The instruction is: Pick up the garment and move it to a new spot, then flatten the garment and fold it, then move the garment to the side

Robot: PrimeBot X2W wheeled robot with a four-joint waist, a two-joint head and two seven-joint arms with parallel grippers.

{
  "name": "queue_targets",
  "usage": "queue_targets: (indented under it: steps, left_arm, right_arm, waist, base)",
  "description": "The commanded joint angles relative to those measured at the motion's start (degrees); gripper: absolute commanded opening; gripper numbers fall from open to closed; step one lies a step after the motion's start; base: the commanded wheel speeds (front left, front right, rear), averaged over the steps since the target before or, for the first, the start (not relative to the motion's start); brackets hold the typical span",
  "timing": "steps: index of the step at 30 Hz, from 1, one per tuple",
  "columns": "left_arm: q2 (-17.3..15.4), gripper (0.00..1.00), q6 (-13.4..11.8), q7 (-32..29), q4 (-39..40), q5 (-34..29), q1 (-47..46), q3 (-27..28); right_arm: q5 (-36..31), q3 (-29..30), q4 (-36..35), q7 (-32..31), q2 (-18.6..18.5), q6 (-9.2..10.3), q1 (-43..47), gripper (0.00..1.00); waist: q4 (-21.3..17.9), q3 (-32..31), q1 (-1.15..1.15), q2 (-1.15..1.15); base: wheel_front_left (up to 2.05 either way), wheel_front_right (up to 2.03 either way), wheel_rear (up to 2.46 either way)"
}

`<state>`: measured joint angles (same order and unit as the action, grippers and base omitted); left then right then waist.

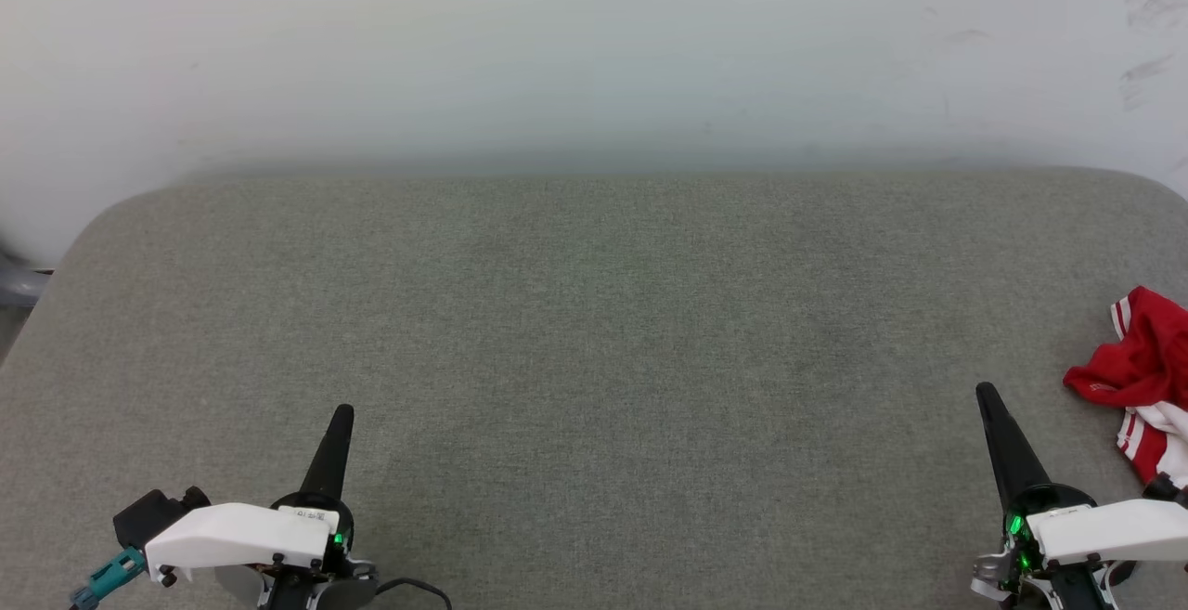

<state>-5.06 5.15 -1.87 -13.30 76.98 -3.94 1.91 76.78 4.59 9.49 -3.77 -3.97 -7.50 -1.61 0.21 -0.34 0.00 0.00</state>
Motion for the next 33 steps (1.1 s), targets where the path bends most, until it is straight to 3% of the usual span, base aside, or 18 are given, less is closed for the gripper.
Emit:
queue_targets:
  steps: [1, 33]
  left_arm:
    - [0.1, 0.0, 0.5, -0.4, 0.1, 1.1, -1.2, 0.4]
    - [1.8, 0.0, 2.2, -4.0, -0.6, 13.4, -2.4, 4.0]
  right_arm:
    - [1.3, 0.1, 0.1, -0.2, -0.2, 0.01, -1.4, 0.0]
    - [14.3, 0.7, 3.9, -1.6, 0.2, 0.02, -4.5, 0.0]
  waist:
    - [0.0, 0.0, 0.0, 0.0]
    - [-0.2, 0.4, 0.0, 0.0]
  base:
    - [0.0, 0.0, 0.0]
    - [0.0, 0.0, 0.0]
